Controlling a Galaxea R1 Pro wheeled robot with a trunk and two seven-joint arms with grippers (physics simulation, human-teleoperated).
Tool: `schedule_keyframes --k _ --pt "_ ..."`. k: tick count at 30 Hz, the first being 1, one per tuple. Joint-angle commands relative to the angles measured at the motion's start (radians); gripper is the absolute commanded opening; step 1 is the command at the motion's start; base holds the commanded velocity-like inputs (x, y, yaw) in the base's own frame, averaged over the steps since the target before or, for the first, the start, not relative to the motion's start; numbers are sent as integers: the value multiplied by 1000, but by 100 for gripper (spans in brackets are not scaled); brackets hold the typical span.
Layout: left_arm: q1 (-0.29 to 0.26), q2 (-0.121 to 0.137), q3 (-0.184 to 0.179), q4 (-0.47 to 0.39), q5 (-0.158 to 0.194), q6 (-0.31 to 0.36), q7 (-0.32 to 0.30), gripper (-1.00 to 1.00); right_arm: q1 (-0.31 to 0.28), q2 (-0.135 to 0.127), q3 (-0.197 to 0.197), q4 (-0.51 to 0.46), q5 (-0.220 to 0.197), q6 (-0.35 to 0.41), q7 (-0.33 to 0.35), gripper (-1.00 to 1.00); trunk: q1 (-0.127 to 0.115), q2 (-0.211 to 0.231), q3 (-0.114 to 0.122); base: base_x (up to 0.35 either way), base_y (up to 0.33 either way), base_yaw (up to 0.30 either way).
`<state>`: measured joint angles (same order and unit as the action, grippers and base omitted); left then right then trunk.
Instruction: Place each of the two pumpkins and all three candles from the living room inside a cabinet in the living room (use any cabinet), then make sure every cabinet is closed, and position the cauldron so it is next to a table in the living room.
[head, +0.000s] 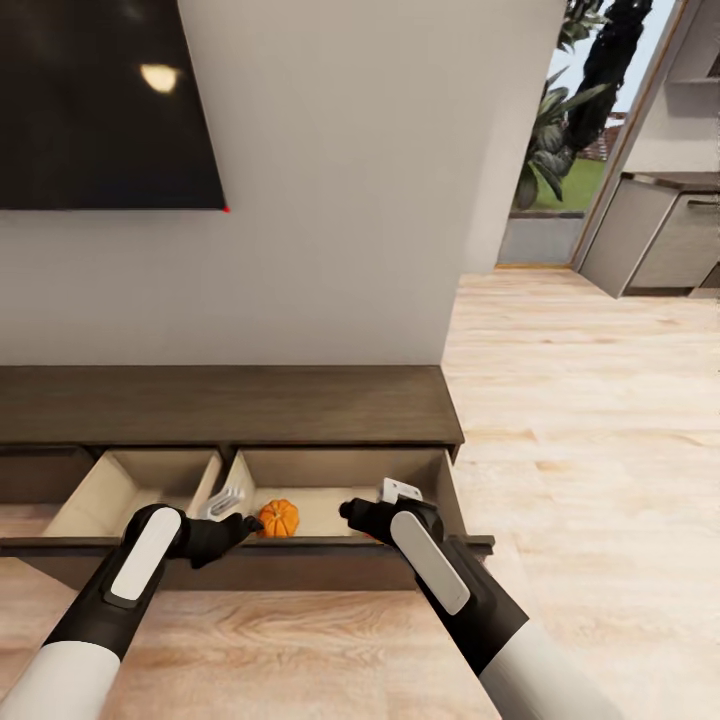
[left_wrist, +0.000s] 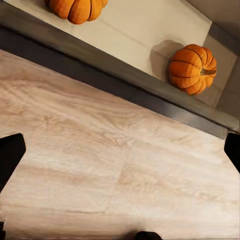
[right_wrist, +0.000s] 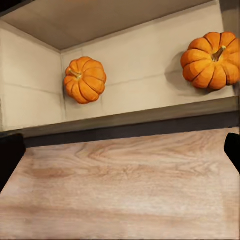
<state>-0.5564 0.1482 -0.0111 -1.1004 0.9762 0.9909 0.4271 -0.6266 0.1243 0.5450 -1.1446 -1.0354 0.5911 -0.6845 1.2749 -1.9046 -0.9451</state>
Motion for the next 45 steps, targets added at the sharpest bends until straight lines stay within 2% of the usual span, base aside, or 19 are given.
schedule_keyframes --k 1,6,19,25,38,45 --pt "0 1 -1 -1 10 2 10 100 -1 0 1 -1 -8 1 -9 100 -5 7 2 -320 0 0" --pt "0 1 -1 -2 10 2 10 100 -1 0 1 0 -8 1 -9 100 -24 42 18 -322 0 0" --pt "0 -1 -3 -12 10 2 10 100 -1 -2 1 0 -8 1 -9 100 -24 42 18 -328 0 0" --pt "1 -1 -3 -36 10 2 11 100 -1 -2 1 0 -8 1 -9 100 -1 0 -1 -274 0 0" --pt "1 -1 -4 -38 7 0 14 100 -1 -1 1 2 -8 0 -8 100 49 -91 -41 -85 0 0" --pt "1 -2 -12 -31 -15 -7 24 100 -1 3 2 6 -8 0 -6 100 76 -140 -63 -89 0 0"
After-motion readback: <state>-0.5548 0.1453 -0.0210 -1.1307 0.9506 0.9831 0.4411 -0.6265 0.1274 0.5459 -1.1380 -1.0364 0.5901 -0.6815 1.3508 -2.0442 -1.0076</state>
